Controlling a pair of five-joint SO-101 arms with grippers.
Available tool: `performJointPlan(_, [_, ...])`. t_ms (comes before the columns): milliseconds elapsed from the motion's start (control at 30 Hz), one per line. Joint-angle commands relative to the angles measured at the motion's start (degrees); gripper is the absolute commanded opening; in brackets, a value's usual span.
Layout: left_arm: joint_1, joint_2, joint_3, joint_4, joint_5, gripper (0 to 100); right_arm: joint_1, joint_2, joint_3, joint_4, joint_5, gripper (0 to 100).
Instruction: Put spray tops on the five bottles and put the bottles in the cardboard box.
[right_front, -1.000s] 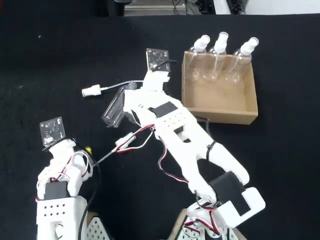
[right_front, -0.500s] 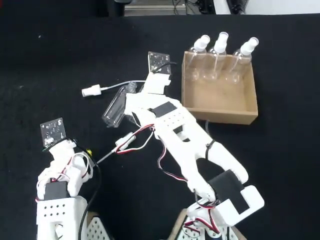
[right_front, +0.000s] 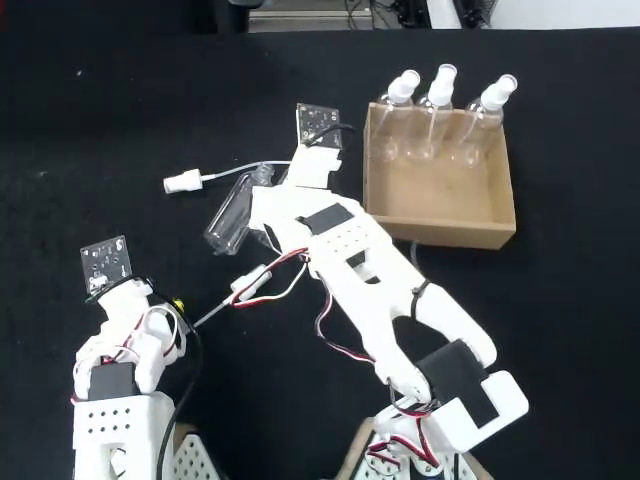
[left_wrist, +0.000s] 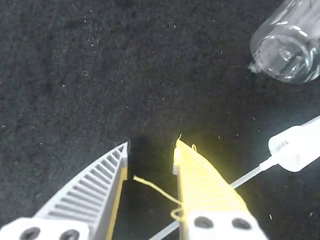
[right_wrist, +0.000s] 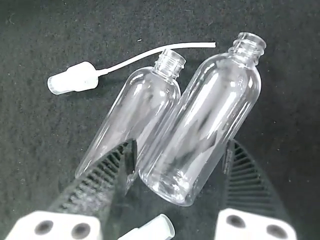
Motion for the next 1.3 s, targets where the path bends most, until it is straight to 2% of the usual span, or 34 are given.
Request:
performJointPlan(0, [-0.75,-0.53,0.92,0.35,0.44,15,0.44,1.19,-2.59,-0.09,-0.7,25.0])
performJointPlan(433, [-0.75,-0.53,0.92,0.35,0.44,15,0.35,6.29,-5.67,0.26,-1.05,24.6])
performJointPlan(667, [-0.75,-0.53,0.92,0.35,0.44,15,0.44,5.41,-5.41,0.26,-0.7,6.7])
performJointPlan(767, [-0.75,-0.53,0.92,0.35,0.44,15,0.44,5.41,-5.41,0.26,-0.7,9.5])
performJointPlan(1033, [-0.75,-0.53,0.92,0.35,0.44,15,0.09,5.93,-5.85,-0.18,-0.7,24.4])
performJointPlan(1267, [-0.75,-0.53,0.92,0.35,0.44,15,0.26,5.93,-6.55,-1.93,-0.7,25.4])
